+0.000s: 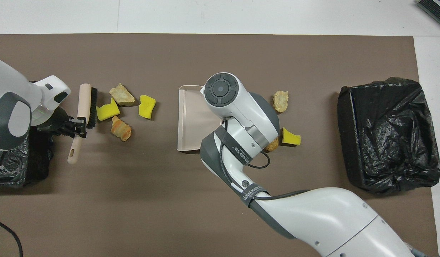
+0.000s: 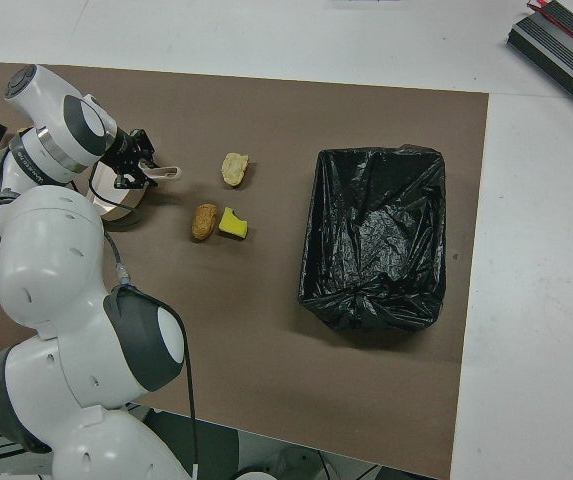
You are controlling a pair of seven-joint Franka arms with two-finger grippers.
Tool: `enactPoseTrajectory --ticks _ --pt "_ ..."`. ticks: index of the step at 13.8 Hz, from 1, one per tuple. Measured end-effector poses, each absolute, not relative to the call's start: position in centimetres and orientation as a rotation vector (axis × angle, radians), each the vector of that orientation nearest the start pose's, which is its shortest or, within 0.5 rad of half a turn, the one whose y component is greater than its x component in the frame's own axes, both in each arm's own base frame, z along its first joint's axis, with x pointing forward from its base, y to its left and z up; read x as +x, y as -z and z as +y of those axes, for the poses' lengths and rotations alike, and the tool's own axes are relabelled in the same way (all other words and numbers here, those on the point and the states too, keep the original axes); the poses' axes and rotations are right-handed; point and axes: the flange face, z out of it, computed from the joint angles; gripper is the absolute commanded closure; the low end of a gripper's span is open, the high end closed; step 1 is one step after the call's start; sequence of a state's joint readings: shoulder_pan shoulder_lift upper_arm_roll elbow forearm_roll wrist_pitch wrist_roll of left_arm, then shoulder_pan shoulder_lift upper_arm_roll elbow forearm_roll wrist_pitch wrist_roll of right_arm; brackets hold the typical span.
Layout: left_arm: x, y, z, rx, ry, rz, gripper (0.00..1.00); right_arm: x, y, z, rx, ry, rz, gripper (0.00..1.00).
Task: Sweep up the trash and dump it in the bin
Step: 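Grasp the beige brush handle with the left gripper and lift it, then sweep the bread and sponges into the dustpan with the left gripper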
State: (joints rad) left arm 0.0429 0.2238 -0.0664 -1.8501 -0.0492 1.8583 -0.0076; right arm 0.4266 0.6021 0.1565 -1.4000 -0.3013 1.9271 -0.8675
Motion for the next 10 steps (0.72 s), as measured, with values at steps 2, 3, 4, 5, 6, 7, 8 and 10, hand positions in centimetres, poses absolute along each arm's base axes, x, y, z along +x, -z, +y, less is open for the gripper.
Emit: enactPoseTrajectory --ticks 2,3,4,5,6,7,8,10 --pt "59.5 -38.1 -3.1 -3.188 -0.305 0.035 1.00 61.6 -35.3 35.6 -2.364 -0.157 -2.329 1.00" --pt "59.6 -37.9 -4.0 -3.194 -0.292 0.053 1.00 61.7 -35.3 35.5 -2.349 -0.159 -2.344 1.00" --pt "59.6 -37.8 -4.8 -3.202 -0.276 0.068 1.00 61.7 -35.3 35.5 -2.343 -0.161 -2.351 1.00" --pt "59.6 -37.6 -5.8 -3.207 -0.266 0.087 1.00 61.7 -35.3 35.4 -2.338 -0.161 -2.355 1.00" --pt "59.4 -37.0 -6.8 -3.212 -0.265 0.103 1.00 61.7 -35.3 35.4 -2.338 -0.161 -2.356 1.00" --pt "59.1 -36.5 -8.0 -3.221 -0.264 0.117 1.00 61.7 -35.3 35.4 -2.338 -0.161 -2.356 1.00" --pt "58.7 -36.0 -9.3 -3.227 -0.264 0.133 1.00 61.7 -35.3 35.4 -2.338 -0.159 -2.356 1.00" --pt "58.2 -35.8 -12.2 -3.226 -0.263 0.184 1.00 61.8 -35.3 35.5 -2.337 -0.152 -2.358 1.00"
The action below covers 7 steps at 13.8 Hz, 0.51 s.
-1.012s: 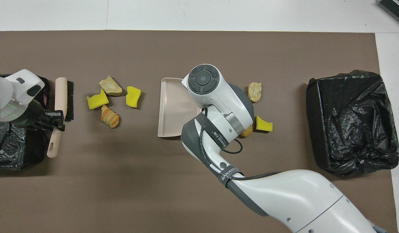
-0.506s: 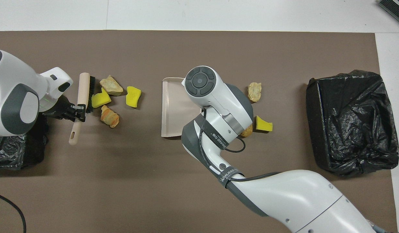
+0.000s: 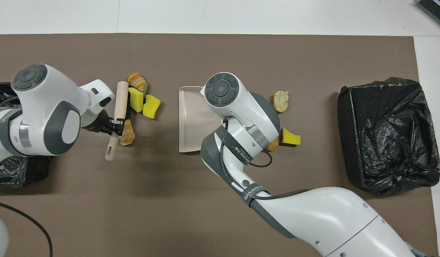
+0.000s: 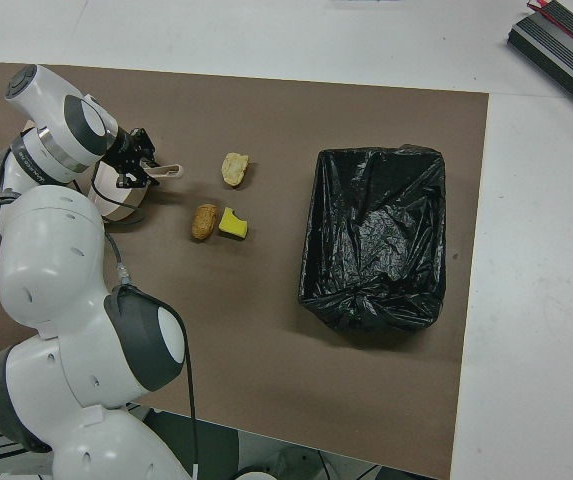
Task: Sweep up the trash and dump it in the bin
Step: 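Sweep the bread and sponges into the dustpan with the left gripper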
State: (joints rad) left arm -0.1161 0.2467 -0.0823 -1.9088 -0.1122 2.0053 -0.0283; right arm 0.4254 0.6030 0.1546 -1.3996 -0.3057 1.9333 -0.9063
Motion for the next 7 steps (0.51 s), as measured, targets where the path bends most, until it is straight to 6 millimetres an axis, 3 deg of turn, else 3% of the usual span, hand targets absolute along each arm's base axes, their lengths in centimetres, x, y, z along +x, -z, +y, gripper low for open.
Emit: enactPoseTrajectory --ticks 7 --pt "54.7 -36.1 -23.4 -3.250 -0.294 0.365 1.00 61.8 -35.2 35.5 2.081 0.129 2.101 1.00"
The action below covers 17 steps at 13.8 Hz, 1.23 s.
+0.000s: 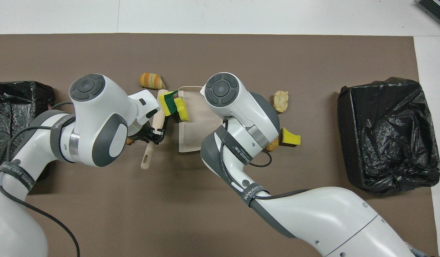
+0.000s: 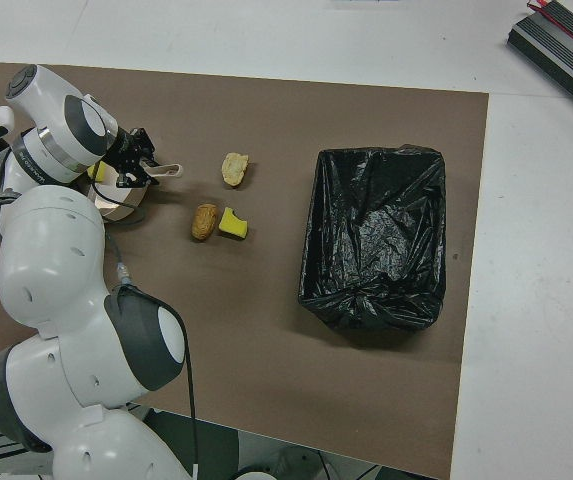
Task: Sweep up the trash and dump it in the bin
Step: 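Sweep the bread and sponges into the dustpan with the left gripper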
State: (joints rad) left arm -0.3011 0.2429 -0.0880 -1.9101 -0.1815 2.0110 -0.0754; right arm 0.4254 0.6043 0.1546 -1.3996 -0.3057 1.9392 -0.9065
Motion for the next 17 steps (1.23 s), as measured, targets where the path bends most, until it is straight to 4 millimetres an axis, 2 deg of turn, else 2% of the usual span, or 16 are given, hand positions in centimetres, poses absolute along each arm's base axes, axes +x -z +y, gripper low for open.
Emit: enactPoseTrajectory --ticks 2,3,4,7,9,11,12,15,16,17 --pt "53.7 -36.4 -25.4 -3.257 -0.302 0.398 1.00 61.9 -35.1 35.6 2.081 0.126 2.102 1.00" --pt "53.6 -36.9 -25.5 -3.258 -0.307 0.402 1.00 61.9 -35.0 35.6 2.081 0.127 2.102 1.00" --pt "53.5 -38.0 -25.1 -3.259 -0.318 0.399 1.00 61.9 -35.0 35.6 2.081 0.127 2.103 1.00" --pt "52.9 -42.7 -24.1 -3.289 -0.277 0.388 1.00 62.0 -34.8 35.6 2.081 0.111 2.104 1.00" --pt "52.7 -44.6 -23.8 -3.301 -0.230 0.386 1.00 62.1 -34.7 35.7 2.081 0.096 2.106 1.00" --pt "53.5 -45.5 -22.8 -3.302 -0.172 0.377 1.00 62.1 -34.7 35.7 2.083 0.093 2.107 1.00" --pt "54.3 -45.6 -21.2 -3.284 -0.140 0.379 1.00 62.1 -34.7 35.7 2.083 0.093 2.107 1.00" --pt "58.2 -44.6 -13.5 -3.168 -0.096 0.420 1.00 62.1 -34.7 35.7 2.083 0.092 2.107 1.00" --pt "59.7 -44.1 -11.8 -3.145 -0.092 0.434 1.00 62.1 -34.7 35.7 2.084 0.092 2.107 1.00" --pt "61.0 -43.3 -11.0 -3.119 -0.093 0.457 1.00 62.1 -34.7 35.7 2.083 0.090 2.107 1.00"
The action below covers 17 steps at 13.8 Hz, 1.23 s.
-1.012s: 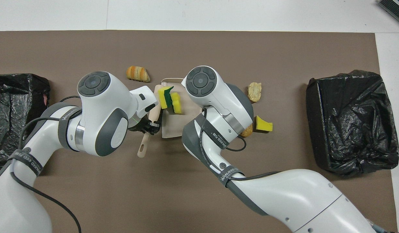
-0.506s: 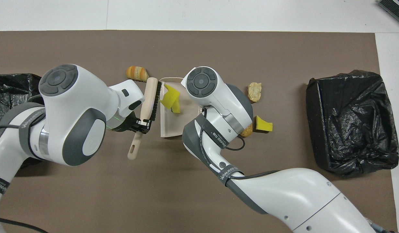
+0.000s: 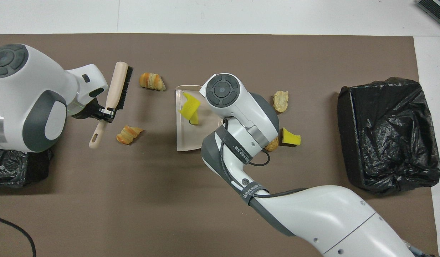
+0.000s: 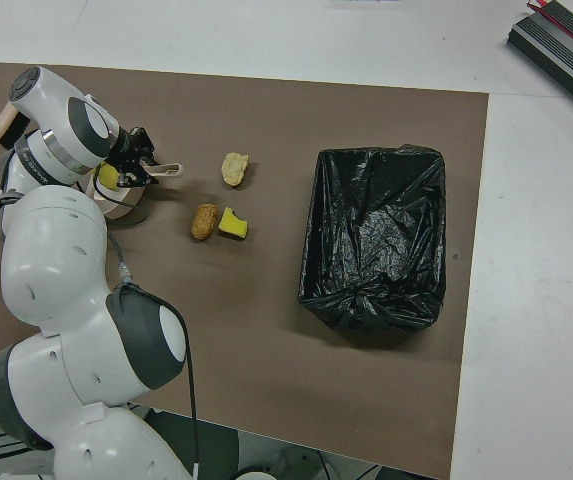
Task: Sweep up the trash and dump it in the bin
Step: 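Sweep the bread and sponges into the dustpan with the left gripper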
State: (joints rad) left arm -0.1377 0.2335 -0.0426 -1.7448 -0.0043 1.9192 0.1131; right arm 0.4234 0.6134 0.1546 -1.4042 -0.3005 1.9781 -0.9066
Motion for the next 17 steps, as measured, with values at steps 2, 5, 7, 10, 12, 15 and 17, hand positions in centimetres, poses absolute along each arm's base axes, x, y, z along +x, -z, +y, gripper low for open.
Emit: enactPoseTrajectory --ticks 2,5,7,10,12,15,17 --pt "62.9 -41.1 -11.0 -3.041 -0.109 0.535 1.00 62.1 -34.7 35.8 2.083 0.079 2.108 1.00" --pt "64.9 -38.6 -11.5 -2.990 -0.071 0.622 1.00 62.1 -34.7 35.8 2.083 0.079 2.108 1.00" --pt "65.0 -37.6 -12.3 -2.970 -0.086 0.664 1.00 62.1 -34.7 35.8 2.083 0.079 2.108 1.00" --pt "64.0 -37.0 -15.5 -2.950 -0.120 0.742 1.00 62.1 -34.7 35.8 2.083 0.079 2.108 1.00" --pt "62.9 -36.6 -17.7 -2.932 -0.160 0.790 1.00 62.1 -34.7 35.8 2.083 0.079 2.108 1.00" --pt "59.7 -36.8 -20.0 -2.968 -0.275 0.789 1.00 62.1 -34.6 35.8 2.083 0.080 2.108 1.00" --pt "57.2 -37.0 -20.1 -3.002 -0.330 0.772 1.00 62.2 -34.6 35.7 2.085 0.081 2.107 1.00"
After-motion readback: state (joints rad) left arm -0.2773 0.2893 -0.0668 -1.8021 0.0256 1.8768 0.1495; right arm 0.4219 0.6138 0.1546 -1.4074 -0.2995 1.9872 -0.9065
